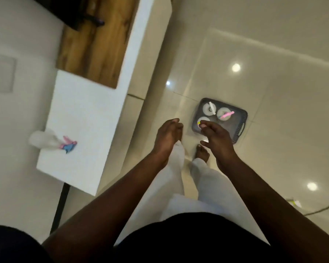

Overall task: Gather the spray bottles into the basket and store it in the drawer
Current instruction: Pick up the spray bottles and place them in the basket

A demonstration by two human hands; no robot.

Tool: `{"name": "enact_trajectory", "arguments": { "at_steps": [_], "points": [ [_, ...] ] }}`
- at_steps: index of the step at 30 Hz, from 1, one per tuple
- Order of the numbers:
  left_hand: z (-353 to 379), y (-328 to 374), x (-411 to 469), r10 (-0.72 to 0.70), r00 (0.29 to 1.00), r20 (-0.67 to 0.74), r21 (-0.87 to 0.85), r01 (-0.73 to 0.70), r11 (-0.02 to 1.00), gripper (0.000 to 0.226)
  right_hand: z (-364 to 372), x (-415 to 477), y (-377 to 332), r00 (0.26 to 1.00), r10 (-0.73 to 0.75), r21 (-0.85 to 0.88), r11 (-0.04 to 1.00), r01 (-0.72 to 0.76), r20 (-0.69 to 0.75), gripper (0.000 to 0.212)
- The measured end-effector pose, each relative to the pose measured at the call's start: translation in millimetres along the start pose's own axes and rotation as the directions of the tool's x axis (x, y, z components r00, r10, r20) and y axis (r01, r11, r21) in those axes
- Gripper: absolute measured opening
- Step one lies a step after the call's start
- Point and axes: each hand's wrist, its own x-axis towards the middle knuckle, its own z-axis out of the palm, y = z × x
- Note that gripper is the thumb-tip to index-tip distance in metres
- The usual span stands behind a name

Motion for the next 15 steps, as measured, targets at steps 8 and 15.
{"name": "enact_trajectory", "arguments": {
  "at_steps": [8,15],
  "points": [
    [-87.1,-0.6,-75.5,0.031,0.967,-0.252,-0.334,-0.117,0.935,0.033,50.8,-60.4,-50.1,0.949,-0.119,-0.211,0.96,0.185,0.291,0.033],
    [-149.8,-45.1,-113.8,-0.087,0.909,-0.409,-0.626,-0.21,0.751,0.037,121.8,-93.4,-51.9,0.868,-0.055,-0.38,0.884,0.273,0.494,0.029]
  ]
}}
